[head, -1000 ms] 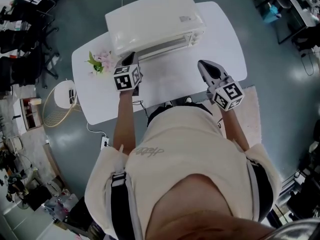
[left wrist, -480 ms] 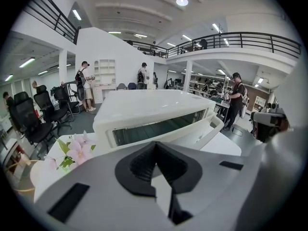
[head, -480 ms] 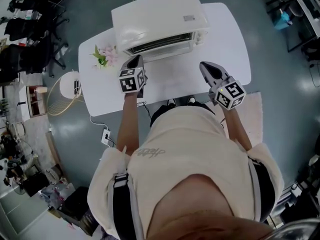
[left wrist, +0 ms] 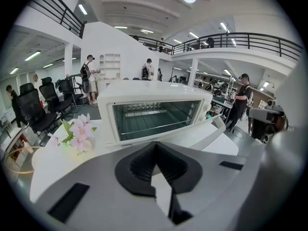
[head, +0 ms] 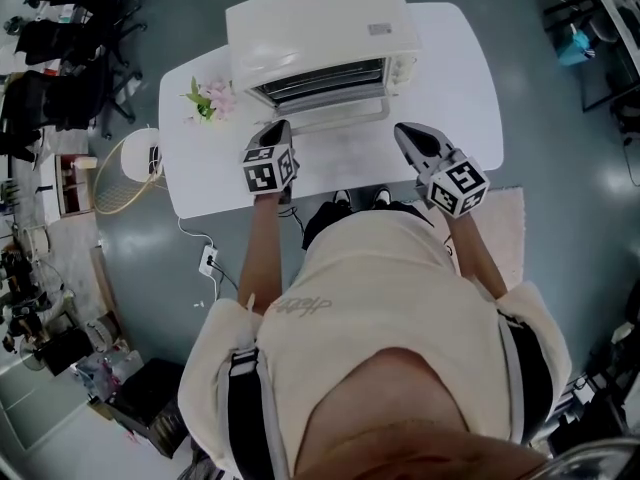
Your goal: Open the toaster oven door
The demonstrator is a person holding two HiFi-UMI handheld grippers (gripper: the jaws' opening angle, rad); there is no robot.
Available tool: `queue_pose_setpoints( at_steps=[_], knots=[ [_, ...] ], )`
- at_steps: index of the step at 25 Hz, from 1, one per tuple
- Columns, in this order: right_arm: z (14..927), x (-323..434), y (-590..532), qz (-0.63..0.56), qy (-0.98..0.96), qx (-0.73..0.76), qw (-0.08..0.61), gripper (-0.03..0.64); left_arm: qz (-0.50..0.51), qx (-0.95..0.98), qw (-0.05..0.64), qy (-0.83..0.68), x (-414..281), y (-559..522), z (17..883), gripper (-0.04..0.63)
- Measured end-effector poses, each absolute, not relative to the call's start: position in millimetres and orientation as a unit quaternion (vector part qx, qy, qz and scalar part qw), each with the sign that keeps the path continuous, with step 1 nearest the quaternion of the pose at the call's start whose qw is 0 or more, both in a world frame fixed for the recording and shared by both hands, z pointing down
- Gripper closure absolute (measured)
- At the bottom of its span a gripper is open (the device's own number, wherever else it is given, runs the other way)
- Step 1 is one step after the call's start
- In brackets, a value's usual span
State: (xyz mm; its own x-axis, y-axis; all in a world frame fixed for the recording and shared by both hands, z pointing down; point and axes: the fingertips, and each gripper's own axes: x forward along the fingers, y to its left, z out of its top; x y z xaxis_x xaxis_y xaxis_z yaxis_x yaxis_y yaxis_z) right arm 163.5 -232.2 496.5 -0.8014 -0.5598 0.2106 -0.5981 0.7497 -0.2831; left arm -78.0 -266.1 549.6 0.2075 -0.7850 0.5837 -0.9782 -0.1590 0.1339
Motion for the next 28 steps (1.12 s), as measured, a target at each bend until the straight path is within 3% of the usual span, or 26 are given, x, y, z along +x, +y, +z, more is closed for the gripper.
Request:
queue_pose_setpoints(
  at_steps=[28],
  knots=[
    [527.0,181.1,-190.4,0.181,-0.936,0.287,0.097,0.611,0.234,0.686,0.368,-0.583,-61.3,-173.4,662.3,0.577]
  ],
)
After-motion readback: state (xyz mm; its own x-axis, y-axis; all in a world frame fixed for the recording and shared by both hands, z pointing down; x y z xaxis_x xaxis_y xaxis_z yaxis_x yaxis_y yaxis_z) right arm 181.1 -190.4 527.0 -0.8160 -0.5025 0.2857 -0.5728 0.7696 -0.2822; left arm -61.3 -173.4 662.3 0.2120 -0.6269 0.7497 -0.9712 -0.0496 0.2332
